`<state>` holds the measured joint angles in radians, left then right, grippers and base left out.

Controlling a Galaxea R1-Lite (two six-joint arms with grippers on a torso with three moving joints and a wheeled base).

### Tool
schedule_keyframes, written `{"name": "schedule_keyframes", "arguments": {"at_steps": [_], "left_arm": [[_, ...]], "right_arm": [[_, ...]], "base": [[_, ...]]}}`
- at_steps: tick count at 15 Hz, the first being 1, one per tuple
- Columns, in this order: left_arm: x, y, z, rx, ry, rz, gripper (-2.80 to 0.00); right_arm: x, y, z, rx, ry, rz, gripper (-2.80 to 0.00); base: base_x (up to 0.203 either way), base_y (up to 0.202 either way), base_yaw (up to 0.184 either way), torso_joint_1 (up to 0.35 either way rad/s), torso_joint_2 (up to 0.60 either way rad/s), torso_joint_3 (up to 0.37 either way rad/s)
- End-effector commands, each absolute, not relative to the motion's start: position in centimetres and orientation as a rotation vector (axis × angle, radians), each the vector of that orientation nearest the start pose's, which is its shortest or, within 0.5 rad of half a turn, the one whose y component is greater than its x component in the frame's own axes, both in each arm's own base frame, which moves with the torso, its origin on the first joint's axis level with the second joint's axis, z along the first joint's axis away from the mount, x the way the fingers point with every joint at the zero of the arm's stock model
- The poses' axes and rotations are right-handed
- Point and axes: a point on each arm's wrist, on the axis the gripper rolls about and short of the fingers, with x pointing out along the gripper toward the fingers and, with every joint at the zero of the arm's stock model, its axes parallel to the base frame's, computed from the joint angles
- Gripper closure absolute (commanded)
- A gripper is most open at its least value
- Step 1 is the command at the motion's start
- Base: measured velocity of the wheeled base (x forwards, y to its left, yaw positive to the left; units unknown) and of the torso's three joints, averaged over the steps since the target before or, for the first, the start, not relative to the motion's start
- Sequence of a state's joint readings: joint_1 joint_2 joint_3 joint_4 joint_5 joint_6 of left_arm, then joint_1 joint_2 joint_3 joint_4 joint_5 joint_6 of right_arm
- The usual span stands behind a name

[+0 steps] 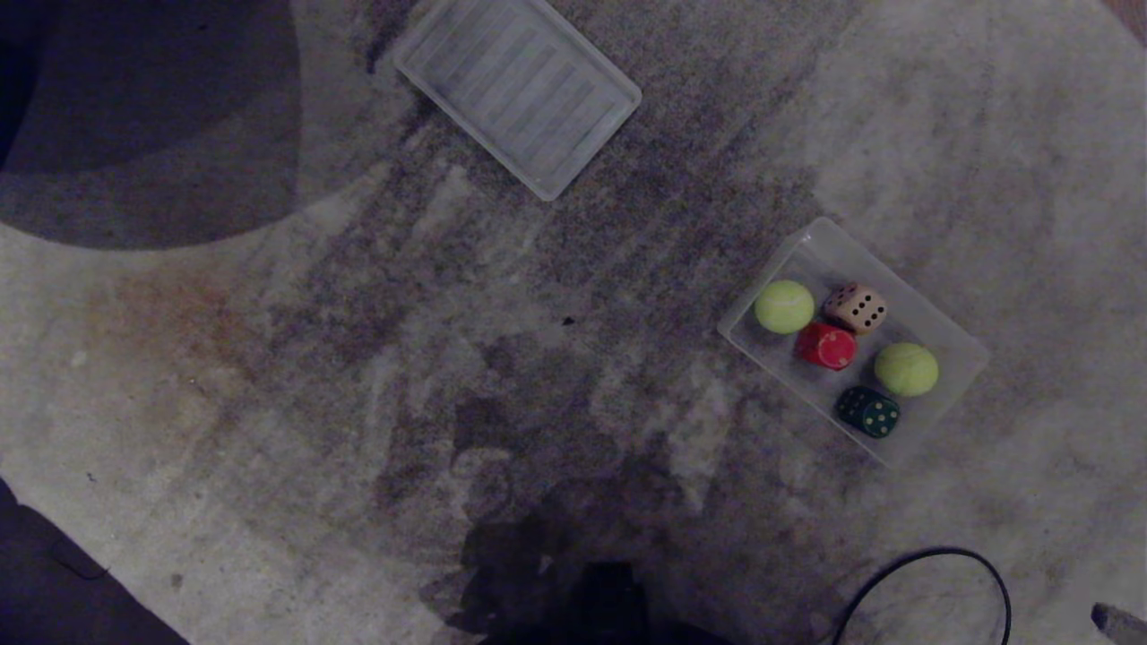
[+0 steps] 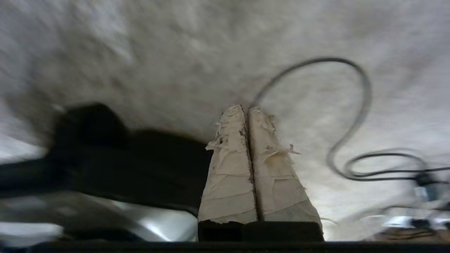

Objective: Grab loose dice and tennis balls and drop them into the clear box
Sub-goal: Pick up toys out of the box

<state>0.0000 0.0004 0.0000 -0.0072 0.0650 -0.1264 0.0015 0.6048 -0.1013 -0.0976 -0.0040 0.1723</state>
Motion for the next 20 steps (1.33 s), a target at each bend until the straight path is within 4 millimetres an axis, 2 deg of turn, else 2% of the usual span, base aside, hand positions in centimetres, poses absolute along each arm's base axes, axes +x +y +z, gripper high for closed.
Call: {"name": "schedule_keyframes", "arguments": {"at_steps": [1, 4, 6, 9, 13, 20], "left_arm": [[-2.3, 0.1, 7.6, -0.127, -0.010, 0.066, 0.00], [-2.3, 0.1, 7.6, -0.127, -0.009, 0.066, 0.00], [-2.3, 0.1, 7.6, -0.127, -0.010, 0.065, 0.00], [-2.3, 0.1, 7.6, -0.127, -0.009, 0.066, 0.00], [-2.3, 0.1, 7.6, -0.129, -0.009, 0.066, 0.00], [-2.3, 0.1, 7.6, -0.127, -0.010, 0.065, 0.00]], "right_arm": [[0.4, 0.0, 9.3, 0.105, 0.246, -0.060, 0.00], [0.0, 0.0, 7.8, 0.052, 0.274, -0.086, 0.00], [0.0, 0.0, 7.8, 0.055, 0.271, -0.080, 0.00], [-0.7, 0.0, 7.8, 0.027, 0.186, 0.022, 0.00], [-2.2, 0.0, 7.5, 0.005, -0.016, 0.012, 0.00], [-2.2, 0.0, 7.5, 0.040, -0.014, 0.006, 0.00]], "base": [[0.000, 0.000, 0.000, 0.000, 0.00, 0.000], [0.000, 0.000, 0.000, 0.000, 0.00, 0.000], [0.000, 0.000, 0.000, 0.000, 0.00, 0.000], [0.000, 0.000, 0.000, 0.000, 0.00, 0.000], [0.000, 0.000, 0.000, 0.000, 0.00, 0.000], [0.000, 0.000, 0.000, 0.000, 0.00, 0.000]]}}
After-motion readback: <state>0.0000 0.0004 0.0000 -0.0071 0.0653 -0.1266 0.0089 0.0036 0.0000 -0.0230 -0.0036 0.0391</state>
